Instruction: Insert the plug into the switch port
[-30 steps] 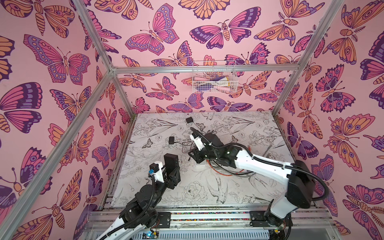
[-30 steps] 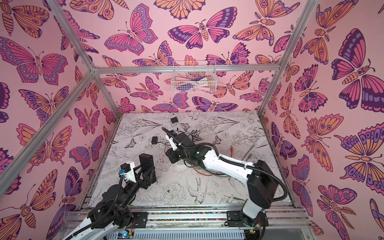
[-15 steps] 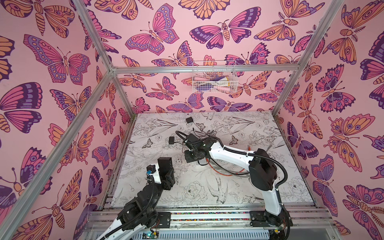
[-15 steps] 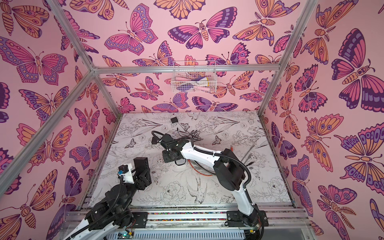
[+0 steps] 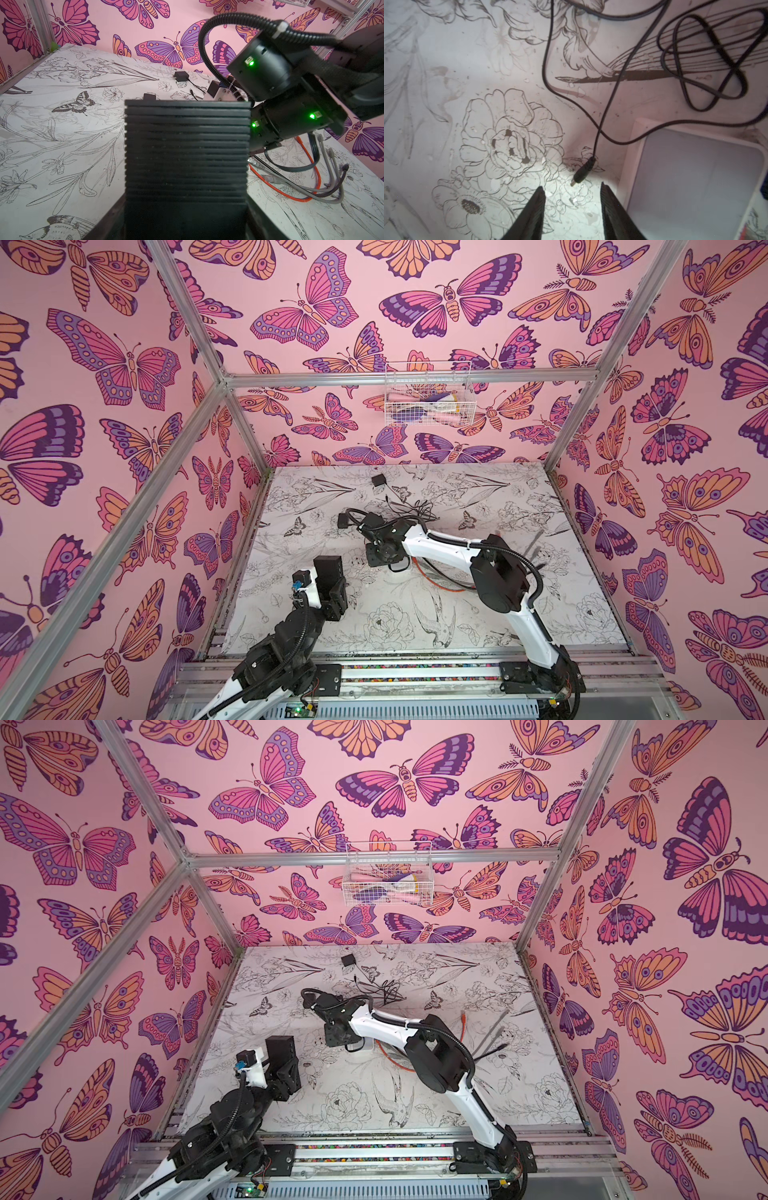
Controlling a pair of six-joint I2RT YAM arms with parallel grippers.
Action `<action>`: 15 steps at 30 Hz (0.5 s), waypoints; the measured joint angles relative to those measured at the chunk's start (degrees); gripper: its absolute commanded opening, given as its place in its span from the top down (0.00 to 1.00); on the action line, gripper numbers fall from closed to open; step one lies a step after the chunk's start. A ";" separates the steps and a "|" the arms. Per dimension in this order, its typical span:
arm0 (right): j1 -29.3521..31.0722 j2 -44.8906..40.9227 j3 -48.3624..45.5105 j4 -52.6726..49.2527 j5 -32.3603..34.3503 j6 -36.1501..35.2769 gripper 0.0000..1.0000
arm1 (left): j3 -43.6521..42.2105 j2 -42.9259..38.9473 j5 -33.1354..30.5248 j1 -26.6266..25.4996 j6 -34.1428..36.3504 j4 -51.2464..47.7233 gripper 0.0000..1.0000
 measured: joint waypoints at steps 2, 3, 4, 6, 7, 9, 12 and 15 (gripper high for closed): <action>0.02 0.61 0.52 -0.22 1.05 0.20 0.55 | 0.00 0.00 0.00 0.00 -0.02 -0.31 1.00; 0.00 0.81 0.72 -0.42 1.55 0.35 0.55 | 0.00 0.00 0.00 0.00 -0.02 -0.42 1.00; 0.00 1.01 0.90 -0.55 1.77 0.46 0.55 | 0.00 0.00 0.00 0.00 -0.02 -0.46 1.00; 0.00 1.49 1.49 -0.76 2.12 0.74 0.56 | 0.00 0.00 0.00 0.00 -0.02 -0.46 1.00; 0.00 1.75 1.86 -0.92 2.25 0.87 0.56 | 0.00 0.00 0.00 0.00 -0.02 -0.46 1.00; 0.00 2.36 2.80 -1.22 2.47 1.09 0.57 | 0.00 0.00 0.00 0.00 -0.02 -0.48 1.00; 0.00 3.30 4.02 -1.40 2.75 1.27 0.60 | 0.00 0.00 -0.02 0.00 -0.02 -0.48 1.00; 0.00 4.26 5.22 -1.92 2.99 1.27 0.62 | 0.00 0.00 -0.02 0.00 -0.02 -0.50 1.00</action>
